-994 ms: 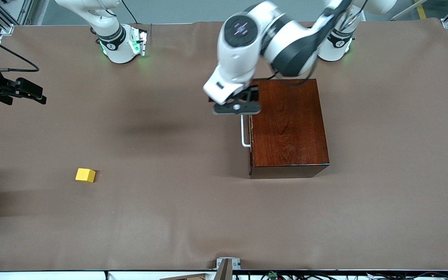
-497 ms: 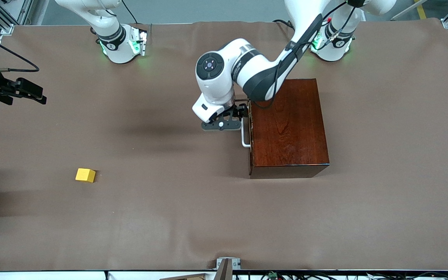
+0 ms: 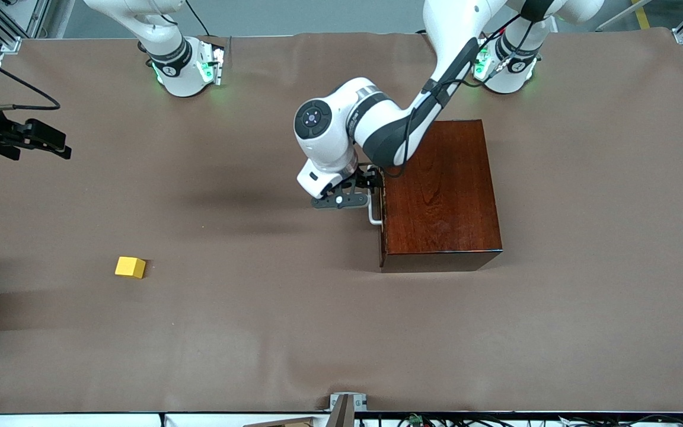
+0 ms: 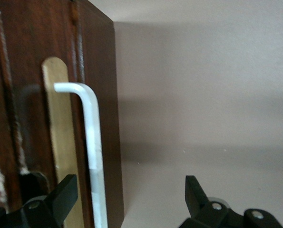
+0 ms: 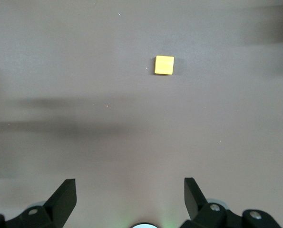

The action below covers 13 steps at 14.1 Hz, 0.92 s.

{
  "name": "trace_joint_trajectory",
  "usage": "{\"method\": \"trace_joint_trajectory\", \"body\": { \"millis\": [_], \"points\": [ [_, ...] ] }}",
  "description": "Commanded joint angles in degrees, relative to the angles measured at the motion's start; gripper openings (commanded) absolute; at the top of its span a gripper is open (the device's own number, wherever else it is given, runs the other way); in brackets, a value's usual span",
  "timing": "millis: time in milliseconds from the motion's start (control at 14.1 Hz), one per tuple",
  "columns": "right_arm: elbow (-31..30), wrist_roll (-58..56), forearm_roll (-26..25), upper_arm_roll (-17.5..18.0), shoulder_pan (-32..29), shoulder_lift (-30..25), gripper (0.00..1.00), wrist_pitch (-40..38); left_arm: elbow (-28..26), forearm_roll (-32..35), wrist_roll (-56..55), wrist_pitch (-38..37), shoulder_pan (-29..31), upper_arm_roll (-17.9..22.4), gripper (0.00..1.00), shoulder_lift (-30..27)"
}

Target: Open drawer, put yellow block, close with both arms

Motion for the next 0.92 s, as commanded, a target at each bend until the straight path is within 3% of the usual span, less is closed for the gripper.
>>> {"method": "trace_joint_trajectory", "body": {
  "millis": [0, 568, 852],
  "points": [
    [0.1, 0.72, -0.79, 0.59, -0.39, -0.01, 1.0, -0.11, 1.74, 1.52, -0.88, -0.71, -0.5, 0.5, 1.0, 1.3],
    [0.18, 1.78, -0.7, 0.68, -0.74, 0.61, 1.0, -1.86, 1.74, 1.35, -4.3, 1.67, -1.29, 0.41, 1.0, 2.97],
    [-0.51, -0.07, -0.88, 0.5, -1.62, 2.36, 1.0, 1.29, 1.74, 1.43, -4.57, 1.67, -1.37, 0.41, 1.0, 3.85]
  ]
}}
